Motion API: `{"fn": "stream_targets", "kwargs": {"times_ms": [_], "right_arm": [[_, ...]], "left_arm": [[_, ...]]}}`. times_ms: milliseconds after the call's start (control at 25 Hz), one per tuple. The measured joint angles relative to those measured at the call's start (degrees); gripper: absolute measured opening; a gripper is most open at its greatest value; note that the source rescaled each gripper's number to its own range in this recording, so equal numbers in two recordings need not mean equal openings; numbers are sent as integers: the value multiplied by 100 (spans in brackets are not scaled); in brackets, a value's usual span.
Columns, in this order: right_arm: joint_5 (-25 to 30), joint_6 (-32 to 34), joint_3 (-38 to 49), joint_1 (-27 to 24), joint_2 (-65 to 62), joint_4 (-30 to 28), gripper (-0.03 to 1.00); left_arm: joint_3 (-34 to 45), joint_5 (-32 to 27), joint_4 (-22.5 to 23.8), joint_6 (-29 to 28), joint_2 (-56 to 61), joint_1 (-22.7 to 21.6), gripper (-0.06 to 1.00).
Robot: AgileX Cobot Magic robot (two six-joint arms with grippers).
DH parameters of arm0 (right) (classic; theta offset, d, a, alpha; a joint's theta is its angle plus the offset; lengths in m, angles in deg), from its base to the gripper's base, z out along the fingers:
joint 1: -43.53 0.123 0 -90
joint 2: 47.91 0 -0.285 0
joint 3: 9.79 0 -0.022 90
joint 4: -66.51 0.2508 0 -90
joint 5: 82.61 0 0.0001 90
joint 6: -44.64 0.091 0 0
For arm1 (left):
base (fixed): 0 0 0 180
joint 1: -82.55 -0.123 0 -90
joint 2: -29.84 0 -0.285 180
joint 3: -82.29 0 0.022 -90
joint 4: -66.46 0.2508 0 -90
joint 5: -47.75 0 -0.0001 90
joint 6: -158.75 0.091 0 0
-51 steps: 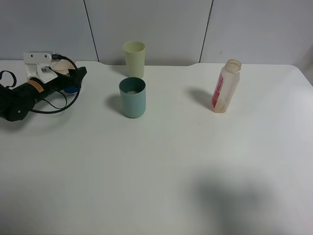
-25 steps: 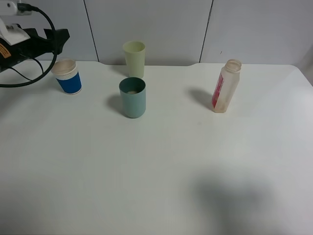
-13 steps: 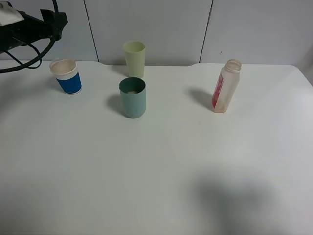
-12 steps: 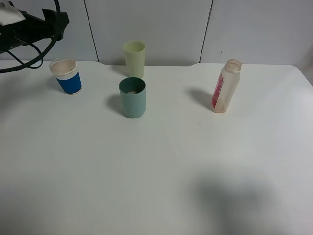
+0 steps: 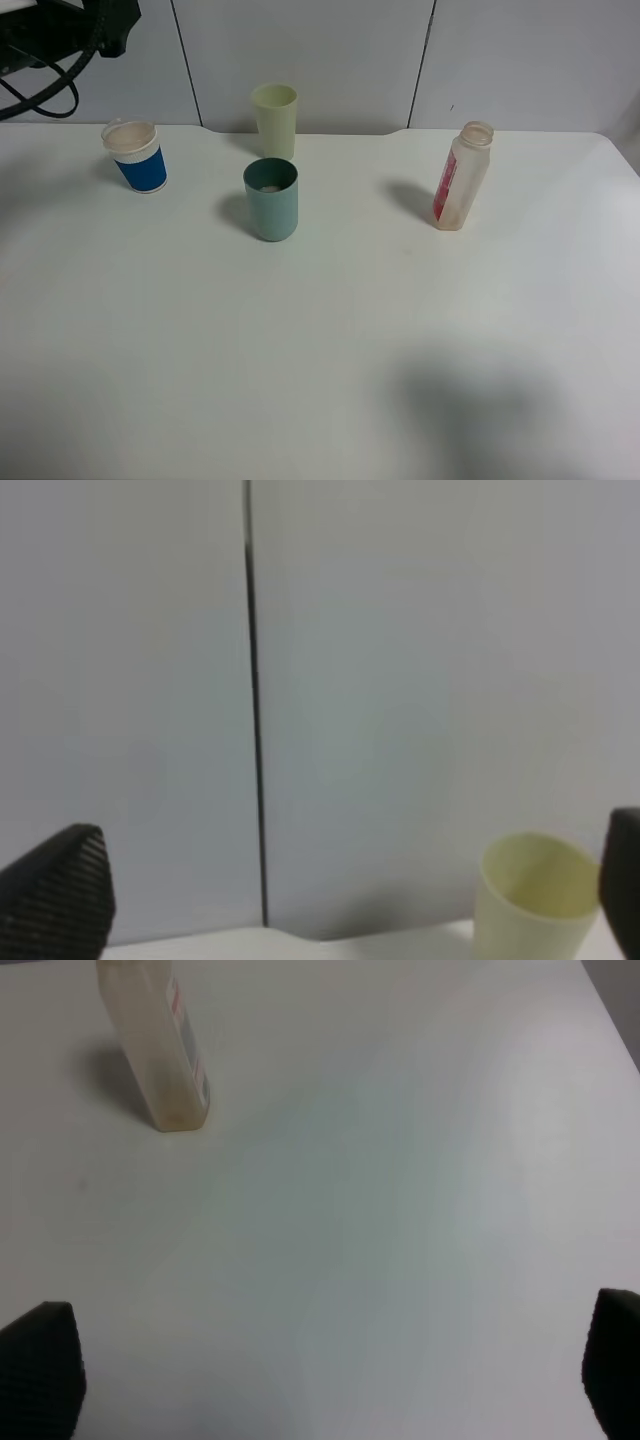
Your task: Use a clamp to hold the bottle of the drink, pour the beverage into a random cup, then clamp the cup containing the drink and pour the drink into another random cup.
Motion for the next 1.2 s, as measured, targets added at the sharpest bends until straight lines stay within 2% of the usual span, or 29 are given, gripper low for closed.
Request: {"fn": "stream_targets", "kwargs": {"times_ms": [240, 360, 400, 520, 600, 760, 880, 1040, 1120, 1160, 1200], "right_arm": [[0, 0, 0, 0, 0, 0, 100], [0, 0, 0, 0, 0, 0, 100], [0, 0, 0, 0, 0, 0, 100], [0, 0, 0, 0, 0, 0, 100], [0, 0, 0, 0, 0, 0, 100], [0, 0, 0, 0, 0, 0, 100], [0, 0, 0, 0, 0, 0, 100], [0, 0, 0, 0, 0, 0, 100], [0, 0, 0, 0, 0, 0, 100], [0, 0, 0, 0, 0, 0, 100], [0, 0, 0, 0, 0, 0, 100]], "left_arm": [[6, -193, -128, 156, 274, 26, 100], [6, -746, -458, 386, 617, 246, 100], [6, -746, -458, 386, 617, 246, 100], [6, -1551, -960, 1051, 1067, 487, 100], [6, -2081, -1095, 1235, 1298, 505, 100], [6, -2616, -1123, 1276, 1544, 511, 100], [6, -3533, -1130, 1306, 2106, 516, 100], [6, -4217, -1083, 1306, 2525, 516, 100], [6, -4656, -975, 1287, 2793, 516, 100], [6, -5145, -888, 1164, 2943, 516, 100], [7, -5357, -806, 1050, 3077, 516, 100]]}}
